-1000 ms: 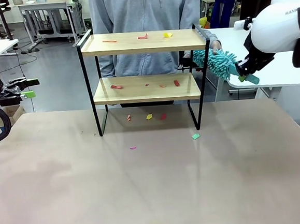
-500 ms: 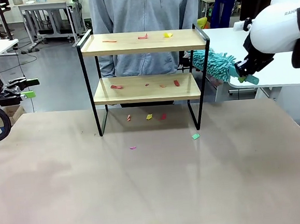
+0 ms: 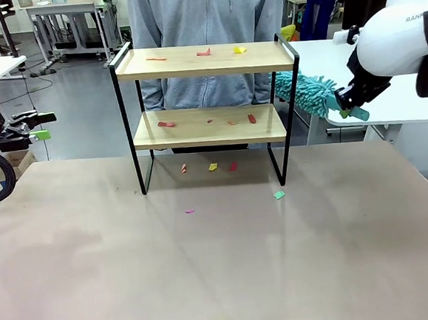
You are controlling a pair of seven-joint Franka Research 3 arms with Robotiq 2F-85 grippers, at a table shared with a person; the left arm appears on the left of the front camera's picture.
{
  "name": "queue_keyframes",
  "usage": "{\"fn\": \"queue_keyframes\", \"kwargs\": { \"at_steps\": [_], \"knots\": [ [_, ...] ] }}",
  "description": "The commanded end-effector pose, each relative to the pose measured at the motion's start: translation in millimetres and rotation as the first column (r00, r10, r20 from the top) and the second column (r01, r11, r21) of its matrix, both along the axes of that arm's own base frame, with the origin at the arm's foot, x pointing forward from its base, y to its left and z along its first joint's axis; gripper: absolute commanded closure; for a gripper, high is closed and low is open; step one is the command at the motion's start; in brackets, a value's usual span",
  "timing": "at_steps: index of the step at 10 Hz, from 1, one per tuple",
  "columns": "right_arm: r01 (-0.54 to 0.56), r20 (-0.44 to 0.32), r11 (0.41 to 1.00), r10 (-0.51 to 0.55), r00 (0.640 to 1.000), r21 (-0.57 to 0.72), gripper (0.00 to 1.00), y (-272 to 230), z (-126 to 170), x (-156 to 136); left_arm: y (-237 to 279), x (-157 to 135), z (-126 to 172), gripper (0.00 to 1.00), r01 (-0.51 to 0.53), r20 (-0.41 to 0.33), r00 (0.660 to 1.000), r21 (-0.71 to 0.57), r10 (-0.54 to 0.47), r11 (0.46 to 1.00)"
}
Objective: Clean the shelf.
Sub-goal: Clean the specific section of the Shelf indicated by the human with the Duster.
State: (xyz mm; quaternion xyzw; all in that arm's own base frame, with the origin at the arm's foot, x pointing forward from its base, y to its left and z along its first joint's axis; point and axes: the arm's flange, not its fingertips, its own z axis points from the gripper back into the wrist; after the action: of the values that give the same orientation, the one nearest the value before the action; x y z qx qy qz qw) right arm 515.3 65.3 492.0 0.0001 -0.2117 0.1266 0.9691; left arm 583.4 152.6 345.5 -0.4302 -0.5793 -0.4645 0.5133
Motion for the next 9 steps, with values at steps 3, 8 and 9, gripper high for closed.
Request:
{"fn": "queue_keyframes", "kwargs": {
  "at_steps": [3, 8, 9],
  "knots": [
    [-0.016, 0.008, 1.0, 0.016, 1.0, -0.007, 1.0, -1, 1, 0, 0, 0, 2, 0.0, -0.003, 0.013, 1.0, 0.005, 0.003, 1.0],
    [0.004, 0.002, 0.998, -0.004, 1.0, -0.066, 0.87, -68, 26, -20, 0, 0, 2, 0.0, -0.003, 0.013, 1.0, 0.005, 0.003, 1.0],
    [-0.035, -0.028, 0.993, 0.032, 0.999, -0.11, 0.87, -96, 33, -32, 0, 0, 2, 0.0, -0.003, 0.013, 1.0, 0.005, 0.003, 1.0]
  ]
}}
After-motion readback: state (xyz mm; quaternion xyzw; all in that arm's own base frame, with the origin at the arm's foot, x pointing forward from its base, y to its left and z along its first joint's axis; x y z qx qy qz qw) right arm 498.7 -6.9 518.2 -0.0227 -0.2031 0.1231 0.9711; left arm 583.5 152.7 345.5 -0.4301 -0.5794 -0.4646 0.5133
